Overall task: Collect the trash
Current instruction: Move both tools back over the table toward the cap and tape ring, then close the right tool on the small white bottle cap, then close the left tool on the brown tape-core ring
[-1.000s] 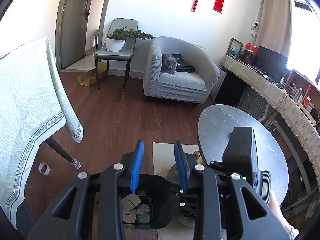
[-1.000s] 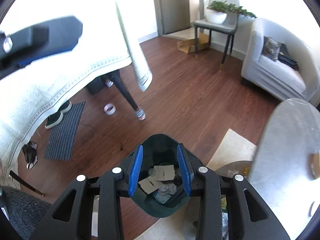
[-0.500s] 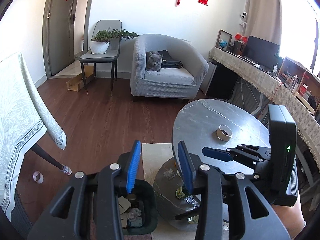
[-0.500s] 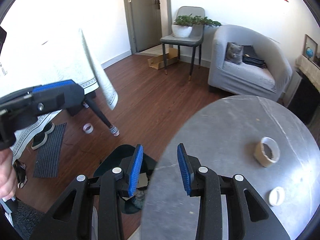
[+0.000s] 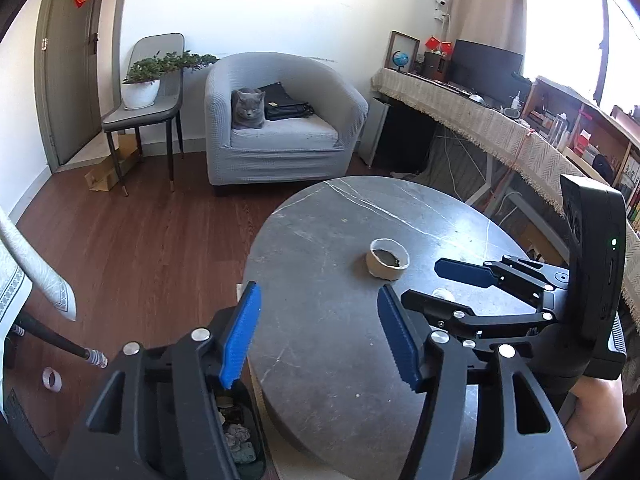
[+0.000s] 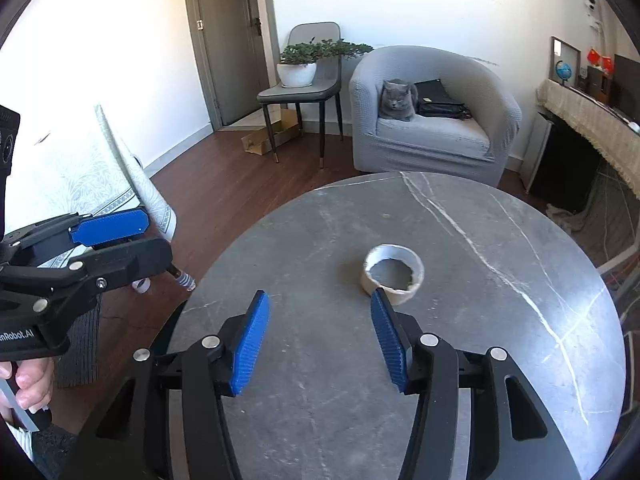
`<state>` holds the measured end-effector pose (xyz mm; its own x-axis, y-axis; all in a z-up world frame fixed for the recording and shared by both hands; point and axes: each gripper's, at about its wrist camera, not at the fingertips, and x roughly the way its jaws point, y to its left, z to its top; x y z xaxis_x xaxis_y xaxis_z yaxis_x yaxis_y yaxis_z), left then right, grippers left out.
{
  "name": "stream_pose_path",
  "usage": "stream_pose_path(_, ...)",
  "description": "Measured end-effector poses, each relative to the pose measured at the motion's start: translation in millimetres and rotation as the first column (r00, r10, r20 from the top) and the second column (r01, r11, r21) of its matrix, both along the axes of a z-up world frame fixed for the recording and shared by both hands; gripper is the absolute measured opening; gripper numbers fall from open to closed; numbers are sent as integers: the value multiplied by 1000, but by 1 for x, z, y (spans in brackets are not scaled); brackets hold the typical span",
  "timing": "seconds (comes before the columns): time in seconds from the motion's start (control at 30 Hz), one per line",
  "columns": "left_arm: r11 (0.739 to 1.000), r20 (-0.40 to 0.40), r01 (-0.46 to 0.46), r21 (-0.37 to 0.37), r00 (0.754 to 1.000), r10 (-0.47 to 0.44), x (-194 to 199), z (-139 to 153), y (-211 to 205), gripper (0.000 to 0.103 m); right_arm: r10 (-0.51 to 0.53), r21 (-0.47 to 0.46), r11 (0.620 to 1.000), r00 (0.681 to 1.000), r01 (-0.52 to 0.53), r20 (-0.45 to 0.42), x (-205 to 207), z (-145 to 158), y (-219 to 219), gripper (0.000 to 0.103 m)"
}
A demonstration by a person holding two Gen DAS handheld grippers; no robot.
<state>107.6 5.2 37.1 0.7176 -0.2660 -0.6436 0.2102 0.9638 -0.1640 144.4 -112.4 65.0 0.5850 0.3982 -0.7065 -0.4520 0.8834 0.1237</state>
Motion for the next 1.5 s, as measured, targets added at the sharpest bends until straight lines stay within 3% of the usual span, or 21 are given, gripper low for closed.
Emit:
stream_pose_path(0.43, 997, -43, 60, 49, 997, -58, 46, -25, -62, 72, -69, -15, 998, 995, 68, -77, 12, -28, -57, 58)
stream_pose_path(0.63, 998, -66, 62, 18, 996, -61, 64, -35, -71, 72, -61, -30, 998, 993, 58, -101, 10, -39, -60, 57)
stream_pose_path(0.73, 999, -86, 51, -4, 995, -52, 72, -40, -70, 73, -55, -25, 998, 992, 53, -113, 13, -43, -58, 49)
stream_pose_path(0.87, 999, -109, 47, -6, 993, -48, 78, -47, -71, 72, -50, -45, 998, 992, 45, -113, 15, -47, -52, 46)
stream_pose_path(1.0, 999, -115, 53, -10, 992, -54, 83, -51, -76, 73, -55, -71, 996, 994, 48, -98, 16, -48, -51, 30)
stream_pose_path(1.17, 998, -123, 64, -3, 990, -64, 87, -55, -87, 73, -62, -82, 995, 993, 54, -97, 14, -48, -56, 30)
stream_pose_path(1.5, 994, -137, 85, 76, 988, -74, 91, -61, -109, 72, -161, 2, 987, 983, 162, -88, 15, -35, -112, 30)
